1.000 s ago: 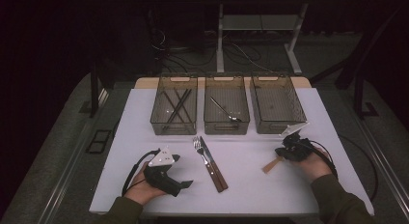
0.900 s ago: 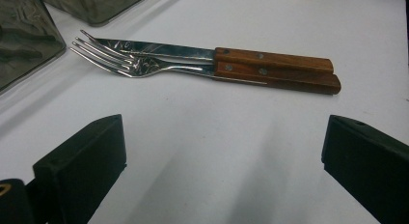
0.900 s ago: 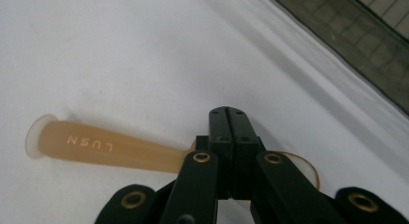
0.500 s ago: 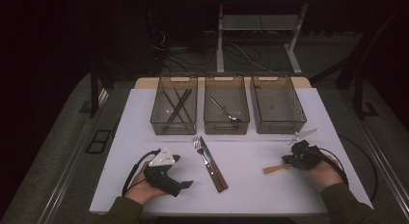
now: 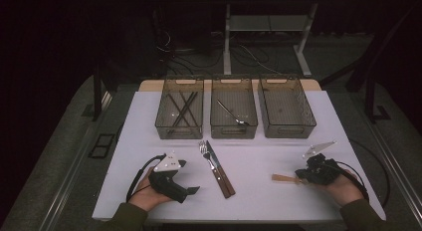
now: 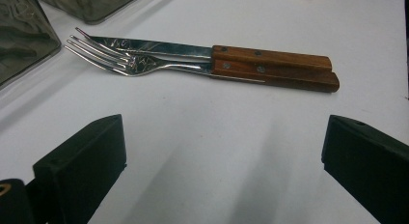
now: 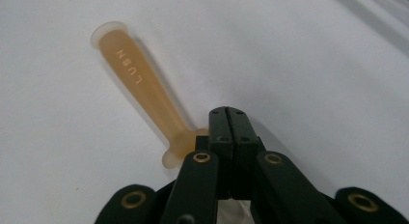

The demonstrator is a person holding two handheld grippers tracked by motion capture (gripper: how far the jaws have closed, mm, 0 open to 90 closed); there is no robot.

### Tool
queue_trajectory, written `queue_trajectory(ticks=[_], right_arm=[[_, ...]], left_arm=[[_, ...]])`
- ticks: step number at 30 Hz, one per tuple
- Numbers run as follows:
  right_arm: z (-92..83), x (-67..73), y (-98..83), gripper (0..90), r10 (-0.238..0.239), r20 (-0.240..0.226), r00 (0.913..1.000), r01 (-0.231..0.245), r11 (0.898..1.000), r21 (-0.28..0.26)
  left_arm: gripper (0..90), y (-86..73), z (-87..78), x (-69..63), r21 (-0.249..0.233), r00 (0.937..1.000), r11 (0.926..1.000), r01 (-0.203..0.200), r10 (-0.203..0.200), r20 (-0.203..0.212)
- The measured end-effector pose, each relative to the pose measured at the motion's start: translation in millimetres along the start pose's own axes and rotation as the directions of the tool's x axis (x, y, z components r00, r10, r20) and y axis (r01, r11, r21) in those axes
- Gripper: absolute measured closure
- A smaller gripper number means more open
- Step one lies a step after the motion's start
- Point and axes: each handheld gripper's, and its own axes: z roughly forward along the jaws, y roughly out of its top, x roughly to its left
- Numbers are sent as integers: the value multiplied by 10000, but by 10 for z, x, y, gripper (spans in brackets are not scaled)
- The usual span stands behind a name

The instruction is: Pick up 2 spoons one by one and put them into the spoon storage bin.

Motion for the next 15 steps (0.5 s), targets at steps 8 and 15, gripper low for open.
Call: queue_trajectory(ticks=[8, 15], right_arm=[[-53, 96, -91, 895, -171, -236, 9996, 173, 9998, 74], [-89, 133, -121, 864, -197, -285, 9994, 193, 9997, -121]], left_arm=[[10, 0, 2, -2, 8, 10000, 10000, 20, -20, 9], [10, 2, 7, -8, -1, 10000, 10000, 32, -32, 2]])
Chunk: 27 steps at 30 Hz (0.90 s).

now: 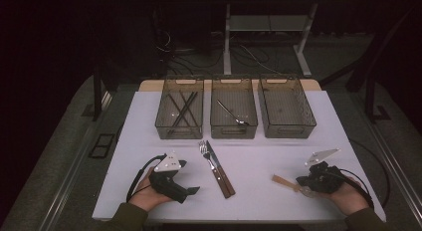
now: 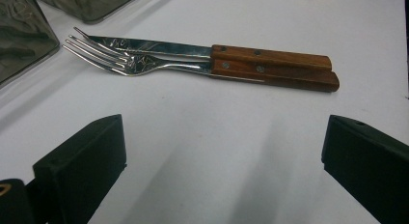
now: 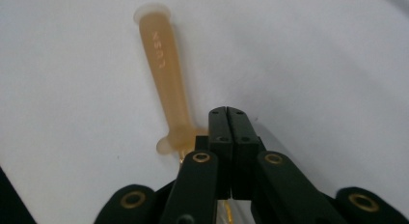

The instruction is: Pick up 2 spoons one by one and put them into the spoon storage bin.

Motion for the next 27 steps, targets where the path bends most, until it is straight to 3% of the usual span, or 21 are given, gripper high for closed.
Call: queue_trajectory(ticks=[5, 9, 15, 21, 27], right_arm=[[-87, -21, 88, 748, 145, -403, 9991, -180, 9960, -872], [-39, 33, 183, 679, -365, -872, 9955, 253, 9917, -1263], [114, 133, 339, 640, -1103, -1348, 9847, 965, 9898, -1046], [262, 208, 439, 642, -1629, -1318, 9778, 1559, 9858, -620], [322, 250, 408, 650, -1982, -1169, 9732, 1938, 9798, -485]], left_arm=[[10, -1, -5, 12, 26, 10000, 10000, -12, 12, -17], [10, -1, -2, 7, 28, 10000, 10000, -15, 15, -20], [10, -2, -1, 9, 32, 10000, 10000, -6, 6, -11], [10, -1, -2, 8, 9, 10000, 10000, -21, 21, 10], [10, 2, 2, 1, 63, 10000, 10000, -62, 62, 10]])
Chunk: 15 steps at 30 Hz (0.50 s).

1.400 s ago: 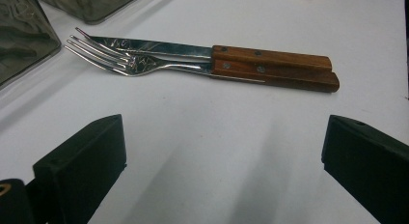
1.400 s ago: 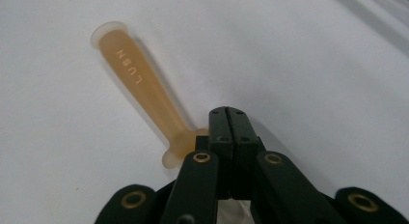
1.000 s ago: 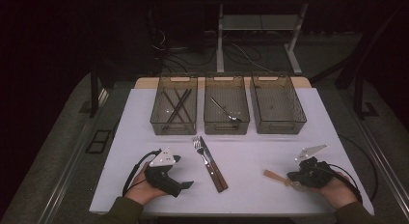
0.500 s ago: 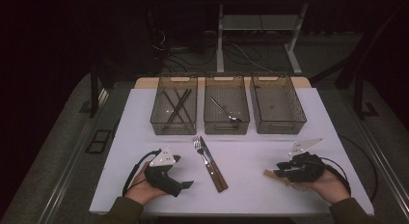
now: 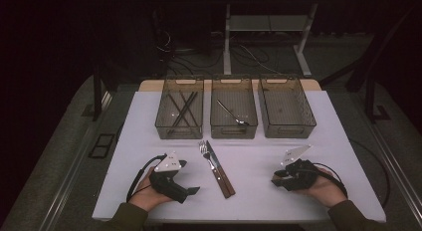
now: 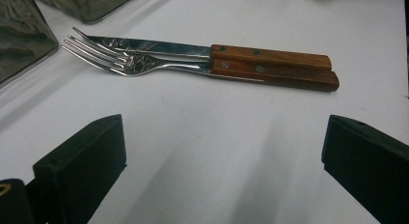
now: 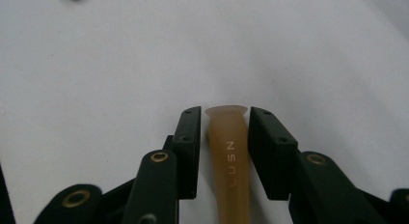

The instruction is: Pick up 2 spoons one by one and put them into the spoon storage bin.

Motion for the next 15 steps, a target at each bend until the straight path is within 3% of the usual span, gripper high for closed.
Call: queue_trajectory(ticks=[15], right_arm=[[4, 37, -24, 728, -310, 306, 9991, 314, 9994, -130]], left_arm=[[10, -1, 9, -2, 15, 10000, 10000, 3, -3, 15]])
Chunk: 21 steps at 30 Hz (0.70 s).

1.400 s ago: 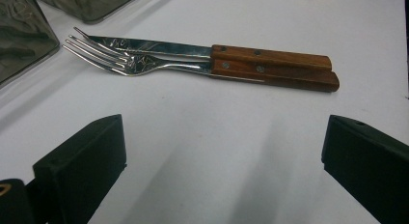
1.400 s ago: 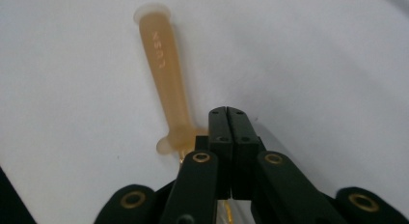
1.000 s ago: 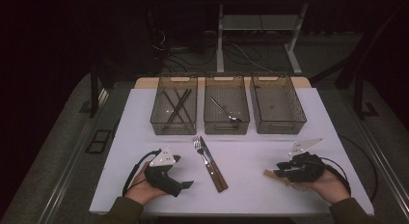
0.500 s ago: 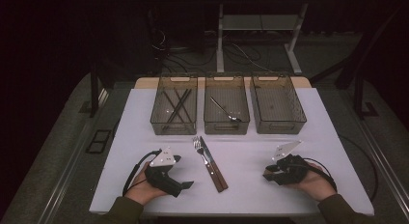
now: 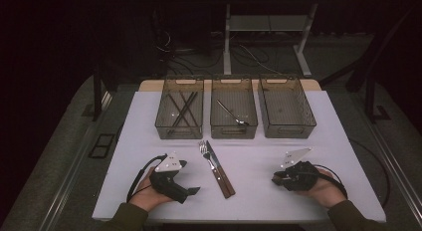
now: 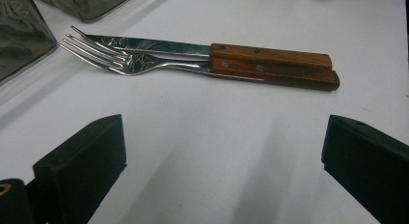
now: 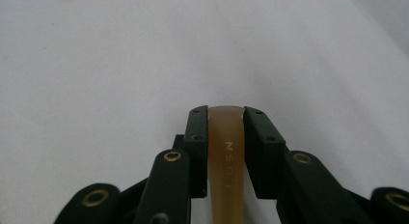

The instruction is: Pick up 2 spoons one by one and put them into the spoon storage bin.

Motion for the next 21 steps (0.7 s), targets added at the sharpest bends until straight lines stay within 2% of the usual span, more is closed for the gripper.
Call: queue_trajectory(ticks=[7, 12, 21], right_arm=[[-2, 8, -21, 732, -16, 87, 10000, 17, 9999, -141], [-14, -19, -20, 732, 57, -48, 10000, -58, 9998, -199], [-83, -116, 29, 731, 433, 5, 9991, -431, 9960, -782]], left_arm=[[10, 2, -4, -1, -5, 10000, 10000, -5, 5, -1], [10, 3, -8, -1, -27, 10000, 10000, -35, 35, 8], [10, 2, -4, 0, -37, 10000, 10000, -1, 1, 5]])
